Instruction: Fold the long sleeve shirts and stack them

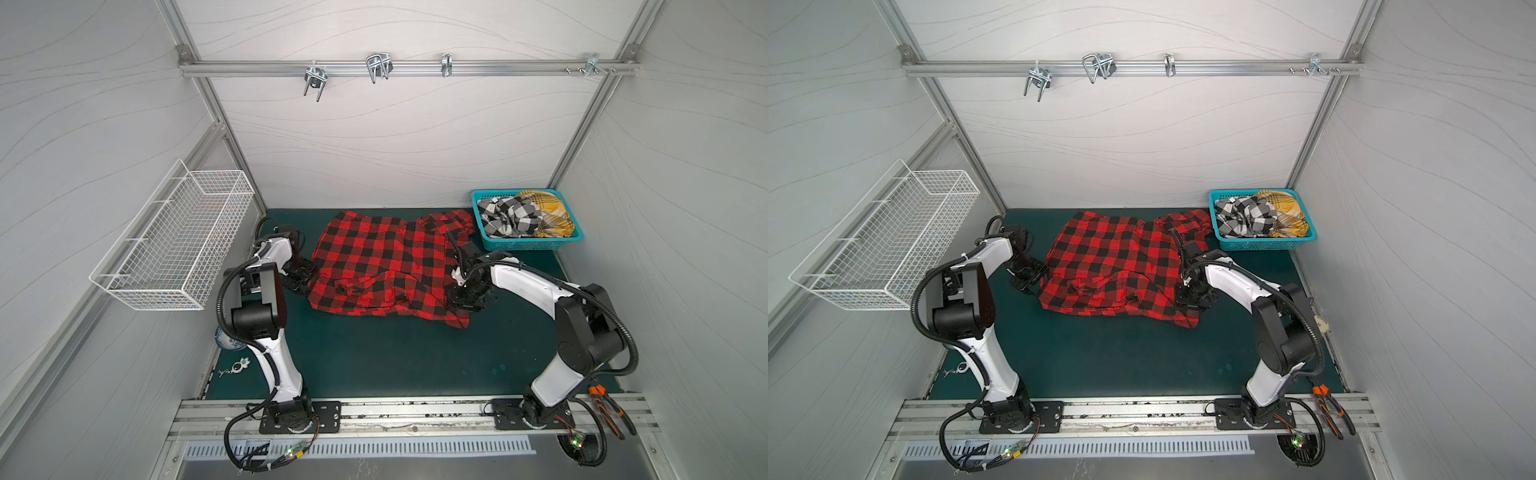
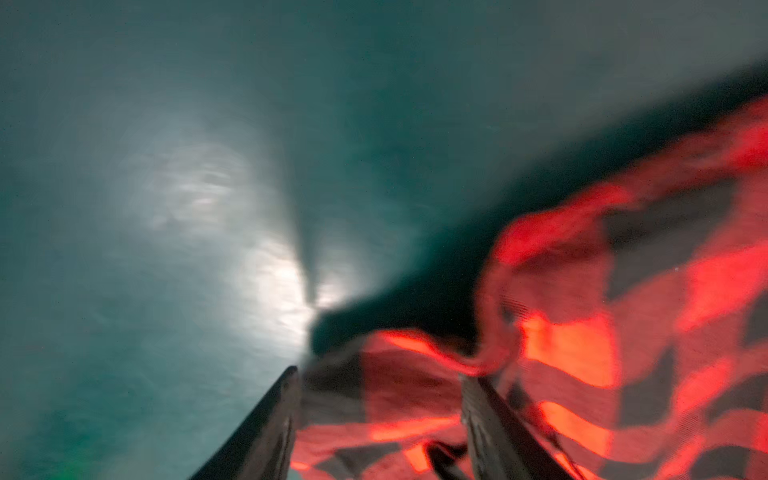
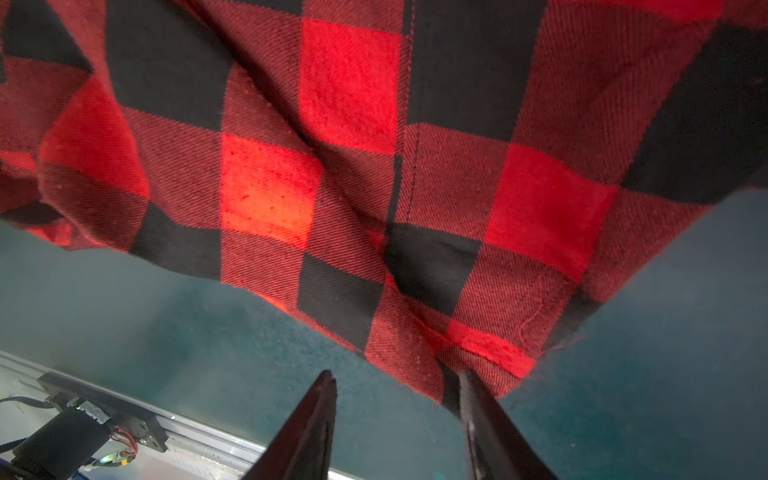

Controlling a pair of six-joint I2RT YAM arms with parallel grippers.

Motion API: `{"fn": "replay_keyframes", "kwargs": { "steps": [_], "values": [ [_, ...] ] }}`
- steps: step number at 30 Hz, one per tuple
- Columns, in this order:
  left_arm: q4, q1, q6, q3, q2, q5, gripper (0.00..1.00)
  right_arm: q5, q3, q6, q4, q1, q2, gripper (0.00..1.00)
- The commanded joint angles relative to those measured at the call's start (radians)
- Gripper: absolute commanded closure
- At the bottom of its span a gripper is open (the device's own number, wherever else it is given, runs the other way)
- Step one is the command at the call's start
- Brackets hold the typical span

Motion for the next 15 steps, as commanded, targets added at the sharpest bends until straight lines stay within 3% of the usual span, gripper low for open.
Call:
{"fn": "replay_keyframes", "kwargs": {
  "steps": [1, 4, 8, 11, 15],
  "values": [
    [-0.062, -0.058, -0.038, 0.115, 0.001, 0.05, 0.41, -0.023, -0.005, 0.004, -0.014, -0.025, -0.039, 0.5],
    [-0.124, -0.13, -0.025, 0.253, -0.049, 0.025, 0.37, -0.026, -0.012, -0.004, -0.012, -0.045, -0.048, 0.5],
    [-0.249, -0.18, 0.069, 0.391, -0.074, -0.092, 0.29, -0.046, -0.01, -0.013, -0.011, -0.071, -0.032, 0.51],
    [-0.222, -0.118, 0.098, 0.217, -0.141, -0.127, 0.28, -0.056, 0.001, -0.019, -0.009, -0.072, -0.027, 0.51],
    [-0.063, 0.057, 0.063, -0.141, -0.244, 0.089, 0.31, -0.062, 0.003, -0.022, -0.01, -0.07, -0.021, 0.51]
  ]
}}
